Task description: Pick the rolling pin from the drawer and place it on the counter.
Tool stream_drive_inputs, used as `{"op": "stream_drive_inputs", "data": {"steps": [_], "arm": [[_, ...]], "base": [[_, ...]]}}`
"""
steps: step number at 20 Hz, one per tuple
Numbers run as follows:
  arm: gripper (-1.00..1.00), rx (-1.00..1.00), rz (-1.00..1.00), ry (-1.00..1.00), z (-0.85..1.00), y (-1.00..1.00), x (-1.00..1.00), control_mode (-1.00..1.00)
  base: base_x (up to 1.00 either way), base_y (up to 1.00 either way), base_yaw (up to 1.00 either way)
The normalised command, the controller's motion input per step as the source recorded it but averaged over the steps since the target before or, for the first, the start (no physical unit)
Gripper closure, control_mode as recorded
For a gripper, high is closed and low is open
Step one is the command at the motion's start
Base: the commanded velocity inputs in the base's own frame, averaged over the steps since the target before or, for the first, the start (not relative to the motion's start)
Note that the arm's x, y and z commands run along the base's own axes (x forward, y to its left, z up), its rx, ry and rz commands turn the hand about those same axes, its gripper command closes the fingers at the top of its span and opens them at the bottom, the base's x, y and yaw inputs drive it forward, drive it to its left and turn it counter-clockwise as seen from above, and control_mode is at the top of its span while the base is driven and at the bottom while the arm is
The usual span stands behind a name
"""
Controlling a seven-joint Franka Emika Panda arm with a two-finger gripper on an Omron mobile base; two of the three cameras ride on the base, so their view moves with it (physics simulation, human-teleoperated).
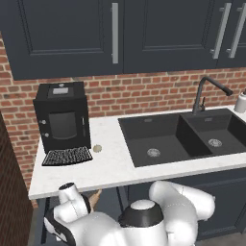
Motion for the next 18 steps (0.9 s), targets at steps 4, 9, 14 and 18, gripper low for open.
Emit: {"op": "stream_drive_inputs", "data": {"steps": [4,9,14,18], "arm": [[-1.00,0.00,0.03,0.11,-0.30,-0.09,-1.00,-1.00],[-1.00,0.00,0.08,0.10,0.01,-0.05,-1.00,-1.00],[-1.00,0.01,0.03,-0.11,0.65,-0.02,-0.54,-1.00],[-1.00,0.00,0.00,-0.43,0.97,-0.02,0.20,-1.00]], "base": [[0.00,0.00,0.00],[0.00,0.00,0.00],[0.00,0.00,0.00],[0.00,0.00,0.00]]}}
